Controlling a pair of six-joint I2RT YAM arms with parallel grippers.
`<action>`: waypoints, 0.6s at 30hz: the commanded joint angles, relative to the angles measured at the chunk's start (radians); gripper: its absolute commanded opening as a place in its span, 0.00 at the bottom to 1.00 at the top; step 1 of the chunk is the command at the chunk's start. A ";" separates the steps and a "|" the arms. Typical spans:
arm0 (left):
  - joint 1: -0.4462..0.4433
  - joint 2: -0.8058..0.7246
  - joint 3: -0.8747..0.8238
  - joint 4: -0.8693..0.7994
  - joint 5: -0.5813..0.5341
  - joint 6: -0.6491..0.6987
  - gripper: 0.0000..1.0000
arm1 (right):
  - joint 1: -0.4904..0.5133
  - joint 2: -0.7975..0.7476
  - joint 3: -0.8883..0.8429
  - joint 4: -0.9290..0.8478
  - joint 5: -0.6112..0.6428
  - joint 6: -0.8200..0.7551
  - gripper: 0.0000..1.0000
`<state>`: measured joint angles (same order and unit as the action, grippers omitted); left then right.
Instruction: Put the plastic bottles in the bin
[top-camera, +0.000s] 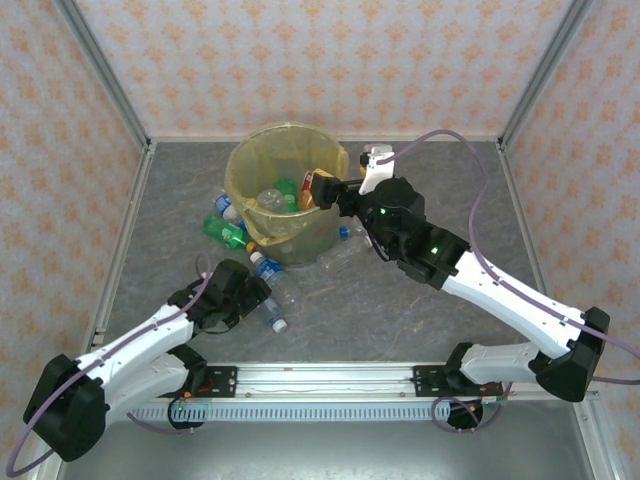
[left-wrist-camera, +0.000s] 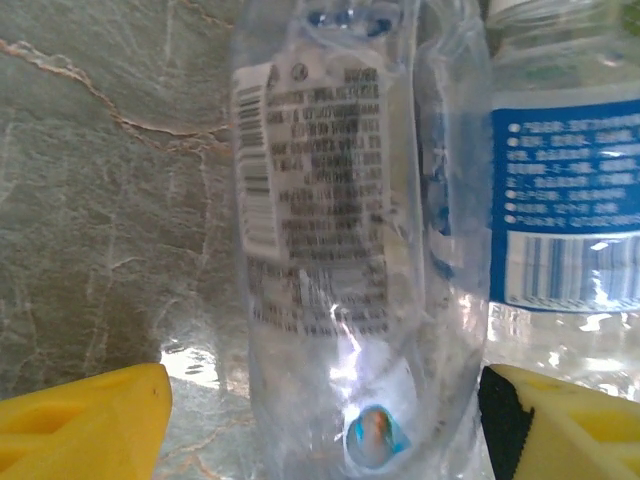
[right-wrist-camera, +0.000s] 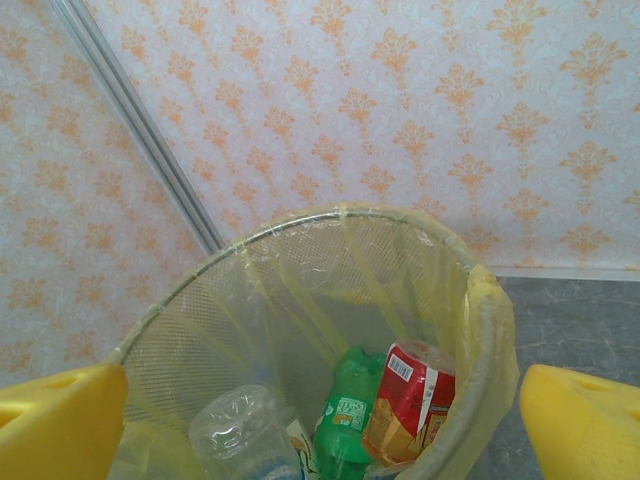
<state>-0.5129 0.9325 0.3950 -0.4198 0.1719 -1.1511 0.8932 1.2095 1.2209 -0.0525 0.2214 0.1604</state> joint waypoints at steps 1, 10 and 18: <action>0.016 0.026 -0.019 0.040 -0.005 0.017 0.82 | -0.005 -0.022 -0.003 -0.006 0.027 0.013 1.00; 0.033 0.101 -0.028 0.080 -0.012 0.024 0.72 | -0.005 -0.022 0.000 -0.012 0.045 0.001 1.00; 0.051 -0.005 0.001 -0.014 -0.090 0.016 0.55 | -0.005 -0.022 -0.001 -0.015 0.057 -0.004 1.00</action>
<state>-0.4774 0.9752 0.3828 -0.3824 0.1474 -1.1427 0.8932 1.2095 1.2209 -0.0559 0.2443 0.1600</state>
